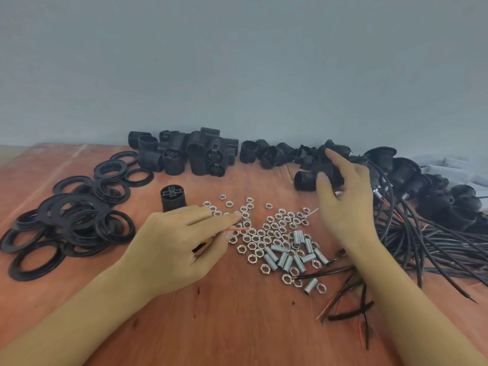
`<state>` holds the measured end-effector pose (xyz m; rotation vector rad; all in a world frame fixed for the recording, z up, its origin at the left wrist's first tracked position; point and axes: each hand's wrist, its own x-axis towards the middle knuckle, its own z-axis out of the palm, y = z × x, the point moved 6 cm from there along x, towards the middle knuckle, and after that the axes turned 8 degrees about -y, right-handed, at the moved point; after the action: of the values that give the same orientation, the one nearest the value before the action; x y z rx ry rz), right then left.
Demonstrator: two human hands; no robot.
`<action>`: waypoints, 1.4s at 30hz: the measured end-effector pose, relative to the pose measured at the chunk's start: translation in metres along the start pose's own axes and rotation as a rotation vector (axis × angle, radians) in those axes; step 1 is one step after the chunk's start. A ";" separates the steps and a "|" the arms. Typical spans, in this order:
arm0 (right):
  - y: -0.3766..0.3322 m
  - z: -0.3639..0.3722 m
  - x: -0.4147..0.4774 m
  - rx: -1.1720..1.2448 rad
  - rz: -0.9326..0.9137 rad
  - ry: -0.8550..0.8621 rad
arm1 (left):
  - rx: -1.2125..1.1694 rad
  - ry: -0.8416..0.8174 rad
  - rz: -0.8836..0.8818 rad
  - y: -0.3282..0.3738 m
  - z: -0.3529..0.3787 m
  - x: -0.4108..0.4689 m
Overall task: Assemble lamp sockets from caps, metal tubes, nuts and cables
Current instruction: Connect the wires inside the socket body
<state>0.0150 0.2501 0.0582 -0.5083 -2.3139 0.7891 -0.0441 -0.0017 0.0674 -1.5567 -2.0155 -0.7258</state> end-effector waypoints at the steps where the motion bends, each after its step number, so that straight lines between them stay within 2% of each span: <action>1: 0.013 -0.005 0.004 -0.041 0.033 0.009 | -0.009 -0.031 -0.004 -0.001 0.003 0.000; 4: 0.033 -0.003 0.011 -0.307 0.125 -0.053 | -0.011 -0.056 0.014 0.000 0.004 0.000; 6: 0.041 0.001 0.014 -0.380 0.167 -0.084 | -0.022 -0.071 0.010 0.000 0.005 -0.001; 8: 0.034 0.000 0.015 -0.370 0.160 -0.069 | -0.037 -0.068 0.004 -0.002 0.005 0.000; 11: 0.003 0.007 0.015 -0.275 -0.012 -0.008 | -0.086 -0.037 -0.041 -0.007 0.005 0.000; 16: -0.058 0.073 0.044 -0.195 -0.221 -0.313 | -0.142 -0.007 -0.130 -0.015 0.002 -0.003; 21: -0.087 0.138 0.082 -0.200 -0.253 -0.508 | -0.126 -0.020 -0.100 -0.014 0.002 -0.002; 26: -0.091 0.145 0.088 -0.299 -0.263 -0.392 | -0.139 -0.055 -0.075 -0.015 0.008 -0.004; 28: -0.091 0.131 0.081 -0.163 -0.231 -0.317 | -0.152 -0.039 -0.090 -0.016 0.008 -0.004; 32: -0.082 0.090 0.048 0.262 -0.075 -0.232 | -0.190 -0.007 -0.137 -0.018 0.007 -0.005; 34: -0.069 0.076 0.025 0.433 0.011 -0.295 | -0.232 -0.006 -0.159 -0.018 0.009 -0.004; 38: -0.043 0.069 -0.023 0.941 0.313 -0.571 | -0.329 -0.004 -0.216 -0.016 0.014 -0.003; 42: -0.034 0.064 -0.045 1.176 0.485 -0.620 | -0.405 0.024 -0.276 -0.015 0.016 -0.002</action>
<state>-0.0001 0.1752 0.0205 -0.2652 -1.7078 2.5563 -0.0594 0.0043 0.0525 -1.4755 -2.1867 -1.3220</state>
